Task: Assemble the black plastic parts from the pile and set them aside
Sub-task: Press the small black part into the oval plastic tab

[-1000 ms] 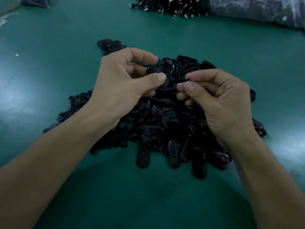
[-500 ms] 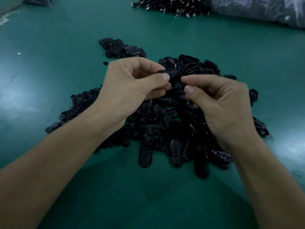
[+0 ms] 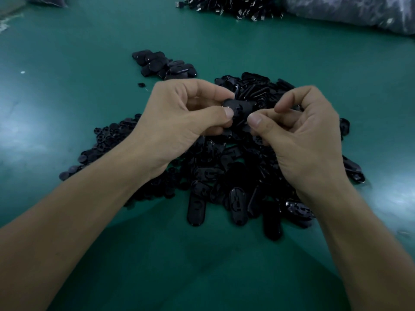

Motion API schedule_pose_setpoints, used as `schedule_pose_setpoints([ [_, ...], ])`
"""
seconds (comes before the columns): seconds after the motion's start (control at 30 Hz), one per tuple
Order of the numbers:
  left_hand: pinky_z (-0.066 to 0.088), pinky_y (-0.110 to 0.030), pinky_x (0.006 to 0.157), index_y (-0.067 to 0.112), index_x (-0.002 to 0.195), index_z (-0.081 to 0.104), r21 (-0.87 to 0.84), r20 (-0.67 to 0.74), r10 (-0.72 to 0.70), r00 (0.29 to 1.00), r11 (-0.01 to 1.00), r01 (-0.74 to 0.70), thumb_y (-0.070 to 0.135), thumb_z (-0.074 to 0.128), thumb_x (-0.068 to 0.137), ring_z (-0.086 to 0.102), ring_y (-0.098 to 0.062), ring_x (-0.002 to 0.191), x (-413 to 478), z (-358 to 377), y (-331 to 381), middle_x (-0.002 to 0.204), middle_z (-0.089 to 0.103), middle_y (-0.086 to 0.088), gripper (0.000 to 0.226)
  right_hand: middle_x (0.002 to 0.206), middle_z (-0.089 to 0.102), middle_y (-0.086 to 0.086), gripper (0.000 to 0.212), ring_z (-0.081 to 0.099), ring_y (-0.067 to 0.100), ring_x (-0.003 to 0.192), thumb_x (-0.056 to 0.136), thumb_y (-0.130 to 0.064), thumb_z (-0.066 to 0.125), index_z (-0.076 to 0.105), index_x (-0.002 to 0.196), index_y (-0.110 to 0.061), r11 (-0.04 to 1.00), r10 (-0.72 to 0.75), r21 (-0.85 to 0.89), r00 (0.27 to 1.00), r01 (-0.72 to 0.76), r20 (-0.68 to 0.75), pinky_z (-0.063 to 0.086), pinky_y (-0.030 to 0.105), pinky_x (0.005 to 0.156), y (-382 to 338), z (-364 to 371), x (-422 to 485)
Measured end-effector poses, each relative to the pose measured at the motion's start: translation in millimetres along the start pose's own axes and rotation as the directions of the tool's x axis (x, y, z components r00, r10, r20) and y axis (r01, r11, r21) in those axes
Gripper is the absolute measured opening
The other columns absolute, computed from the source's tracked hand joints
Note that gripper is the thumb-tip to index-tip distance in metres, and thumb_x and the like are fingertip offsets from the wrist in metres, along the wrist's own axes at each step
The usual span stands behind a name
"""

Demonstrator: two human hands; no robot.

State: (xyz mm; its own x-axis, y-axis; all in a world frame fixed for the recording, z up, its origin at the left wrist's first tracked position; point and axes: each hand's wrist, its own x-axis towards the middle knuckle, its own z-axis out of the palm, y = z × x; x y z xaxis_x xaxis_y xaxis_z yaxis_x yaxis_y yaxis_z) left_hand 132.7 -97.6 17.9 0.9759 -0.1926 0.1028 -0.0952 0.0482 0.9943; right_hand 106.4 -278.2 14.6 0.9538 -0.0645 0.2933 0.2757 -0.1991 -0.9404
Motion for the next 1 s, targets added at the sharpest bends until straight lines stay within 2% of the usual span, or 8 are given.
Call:
schedule_pose_setpoints([
  [0.07, 0.060, -0.028, 0.073, 0.016, 0.088, 0.074, -0.004, 0.006, 0.004, 1.000, 1.000, -0.004, -0.002, 0.075, 0.083, 0.074, -0.019, 0.079, 0.1, -0.1, -0.4, 0.080, 0.075, -0.006, 0.018, 0.078, 0.074, -0.002, 0.034, 0.071, 0.015, 0.075, 0.083, -0.013, 0.076, 0.046, 0.086, -0.027, 0.998, -0.013, -0.055, 1.000, 0.012, -0.013, 0.057, 0.033, 0.072, -1.0, 0.2, -0.7],
  [0.13, 0.061, -0.030, 0.073, 0.014, 0.088, 0.074, 0.005, 0.019, 0.012, 1.000, 1.000, -0.012, -0.004, 0.075, 0.083, 0.074, -0.022, 0.081, -0.6, -0.3, -0.8, 0.080, 0.075, -0.008, 0.019, 0.079, 0.074, -0.001, 0.034, 0.072, 0.016, 0.077, 0.083, -0.014, 0.076, 0.046, 0.085, -0.028, 0.993, -0.034, -0.117, 0.999, 0.031, -0.023, 0.060, 0.040, 0.076, -2.2, 1.2, -1.9],
  [0.27, 0.063, -0.034, 0.074, 0.013, 0.090, 0.074, 0.060, 0.060, 0.045, 0.997, 0.997, -0.049, -0.005, 0.076, 0.082, 0.075, -0.030, 0.083, -2.3, 0.8, -1.8, 0.081, 0.076, -0.010, 0.019, 0.081, 0.073, -0.003, 0.032, 0.072, 0.013, 0.081, 0.083, -0.019, 0.075, 0.047, 0.084, -0.034, 0.978, -0.067, -0.201, 0.998, 0.062, -0.017, 0.060, 0.040, 0.078, -5.0, 3.0, -3.8],
  [0.43, 0.062, -0.036, 0.077, 0.017, 0.088, 0.077, 0.054, 0.072, 0.067, 0.995, 0.996, -0.071, 0.003, 0.079, 0.076, 0.075, -0.031, 0.085, -1.8, 0.1, -2.8, 0.085, 0.076, -0.013, 0.018, 0.082, 0.072, -0.008, 0.037, 0.071, 0.011, 0.082, 0.085, -0.016, 0.075, 0.045, 0.083, -0.036, 0.962, -0.080, -0.264, 0.997, 0.076, -0.003, 0.059, 0.042, 0.077, -5.0, 3.0, -5.0],
  [0.6, 0.063, -0.043, 0.081, 0.020, 0.089, 0.078, 0.099, 0.089, 0.091, 0.992, 0.990, -0.100, 0.010, 0.078, 0.074, 0.074, -0.036, 0.084, -0.8, -0.6, -3.8, 0.083, 0.076, -0.013, 0.018, 0.082, 0.072, -0.006, 0.040, 0.071, 0.010, 0.080, 0.084, -0.015, 0.076, 0.044, 0.080, -0.038, 0.952, -0.092, -0.294, 0.996, 0.085, -0.009, 0.058, 0.034, 0.073, -4.9, 3.8, -5.5],
  [0.7, 0.061, -0.049, 0.083, 0.018, 0.092, 0.077, 0.132, 0.094, 0.103, 0.990, 0.985, -0.115, 0.010, 0.077, 0.075, 0.073, -0.038, 0.085, -1.1, -0.3, -4.5, 0.085, 0.076, -0.015, 0.018, 0.082, 0.072, -0.004, 0.040, 0.071, 0.013, 0.079, 0.084, -0.014, 0.076, 0.044, 0.078, -0.038, 0.945, -0.096, -0.316, 0.995, 0.087, -0.013, 0.059, 0.039, 0.073, -5.1, 4.5, -5.8],
  [0.87, 0.061, -0.048, 0.081, 0.017, 0.096, 0.076, 0.225, 0.120, 0.126, 0.985, 0.963, -0.150, 0.011, 0.074, 0.078, 0.075, -0.029, 0.083, -1.6, 0.4, -3.9, 0.087, 0.077, -0.010, 0.019, 0.081, 0.072, -0.011, 0.043, 0.071, 0.010, 0.078, 0.083, -0.013, 0.077, 0.042, 0.075, -0.036, 0.936, -0.075, -0.347, 0.997, 0.060, -0.031, 0.060, 0.042, 0.071, -5.9, 5.2, -6.3],
  [1.0, 0.062, -0.034, 0.077, 0.022, 0.095, 0.073, 0.360, 0.123, 0.195, 0.973, 0.905, -0.227, 0.010, 0.076, 0.080, 0.074, -0.010, 0.079, -3.2, 4.4, -7.1, 0.084, 0.076, 0.005, 0.020, 0.075, 0.072, -0.006, 0.043, 0.071, 0.008, 0.074, 0.082, -0.012, 0.079, 0.042, 0.073, -0.031, 0.934, -0.043, -0.356, 0.997, 0.015, -0.070, 0.060, 0.043, 0.070, -6.2, 7.2, -7.0],
])
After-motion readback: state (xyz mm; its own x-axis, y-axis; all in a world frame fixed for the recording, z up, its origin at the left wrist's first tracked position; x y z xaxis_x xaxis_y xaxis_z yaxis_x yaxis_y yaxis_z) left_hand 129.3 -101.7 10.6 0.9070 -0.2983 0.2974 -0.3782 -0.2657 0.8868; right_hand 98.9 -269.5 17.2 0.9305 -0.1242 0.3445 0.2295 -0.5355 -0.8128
